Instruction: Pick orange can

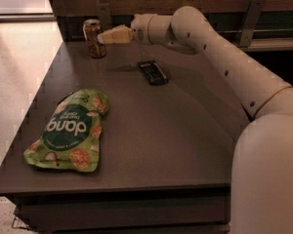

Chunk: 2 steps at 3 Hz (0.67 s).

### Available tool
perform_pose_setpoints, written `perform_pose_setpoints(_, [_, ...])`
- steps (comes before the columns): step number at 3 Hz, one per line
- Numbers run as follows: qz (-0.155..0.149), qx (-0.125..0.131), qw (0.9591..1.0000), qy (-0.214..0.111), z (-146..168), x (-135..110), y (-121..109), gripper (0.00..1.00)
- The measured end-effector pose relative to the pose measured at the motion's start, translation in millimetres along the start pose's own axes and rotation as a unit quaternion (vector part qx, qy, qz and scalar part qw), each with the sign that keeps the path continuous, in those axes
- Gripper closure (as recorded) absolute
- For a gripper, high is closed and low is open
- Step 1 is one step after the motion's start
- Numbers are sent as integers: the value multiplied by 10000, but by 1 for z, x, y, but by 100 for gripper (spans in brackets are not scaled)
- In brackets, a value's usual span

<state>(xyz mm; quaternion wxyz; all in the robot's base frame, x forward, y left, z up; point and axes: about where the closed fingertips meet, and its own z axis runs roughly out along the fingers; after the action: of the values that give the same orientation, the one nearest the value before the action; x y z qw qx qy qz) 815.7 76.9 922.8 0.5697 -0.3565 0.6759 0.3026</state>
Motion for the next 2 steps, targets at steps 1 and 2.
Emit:
perform_pose_setpoints(1, [152,-88,9998,-33,23,15,-1,0])
perform_pose_setpoints(2, [210,-276,9994,-32,49,23,6,0])
